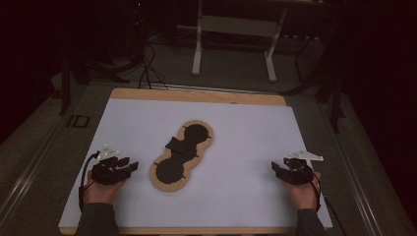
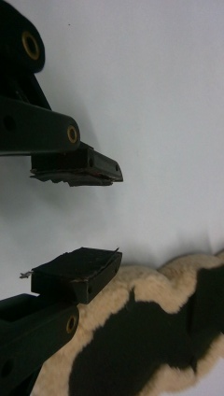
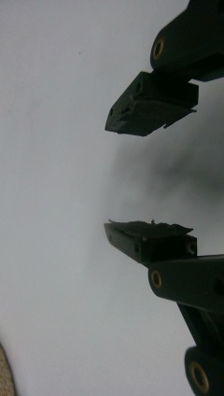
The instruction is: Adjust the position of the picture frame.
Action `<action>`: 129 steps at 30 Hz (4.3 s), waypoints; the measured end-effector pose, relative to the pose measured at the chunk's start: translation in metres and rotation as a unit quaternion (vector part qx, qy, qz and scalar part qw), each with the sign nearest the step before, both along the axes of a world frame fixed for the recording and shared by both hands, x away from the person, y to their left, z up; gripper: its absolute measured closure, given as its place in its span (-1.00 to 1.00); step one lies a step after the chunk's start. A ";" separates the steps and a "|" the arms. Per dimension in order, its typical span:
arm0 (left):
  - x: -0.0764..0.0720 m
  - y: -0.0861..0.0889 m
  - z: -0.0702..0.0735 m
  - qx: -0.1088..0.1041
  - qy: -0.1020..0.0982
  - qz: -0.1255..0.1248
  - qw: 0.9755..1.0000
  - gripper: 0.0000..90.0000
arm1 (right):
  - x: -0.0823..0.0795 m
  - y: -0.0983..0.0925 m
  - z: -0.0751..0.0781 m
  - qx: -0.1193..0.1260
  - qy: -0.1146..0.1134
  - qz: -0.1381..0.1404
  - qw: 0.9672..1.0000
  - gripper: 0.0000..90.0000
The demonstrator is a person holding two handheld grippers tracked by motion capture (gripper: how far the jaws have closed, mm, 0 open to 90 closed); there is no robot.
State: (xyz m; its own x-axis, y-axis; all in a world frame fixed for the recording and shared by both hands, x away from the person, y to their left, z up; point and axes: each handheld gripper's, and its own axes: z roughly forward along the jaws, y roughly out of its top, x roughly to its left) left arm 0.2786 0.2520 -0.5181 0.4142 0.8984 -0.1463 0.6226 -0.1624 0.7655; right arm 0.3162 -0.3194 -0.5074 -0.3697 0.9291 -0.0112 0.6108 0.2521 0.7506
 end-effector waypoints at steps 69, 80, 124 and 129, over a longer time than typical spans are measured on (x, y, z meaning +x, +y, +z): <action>0.014 -0.036 -0.003 0.024 -0.025 -0.052 0.998 1.00 | -0.009 0.021 0.016 0.006 -0.029 0.034 0.999 -0.07; 0.019 -0.045 -0.008 0.040 -0.025 -0.059 0.997 1.00 | -0.009 0.018 0.016 0.017 -0.030 0.034 0.999 -0.10; 0.061 -0.062 -0.023 0.022 0.012 -0.077 0.997 1.00 | -0.010 0.009 0.013 0.041 -0.020 0.019 0.999 -0.11; 0.058 -0.063 -0.022 0.024 0.015 -0.087 0.996 1.00 | -0.009 0.009 0.013 0.037 -0.019 0.019 0.999 -0.11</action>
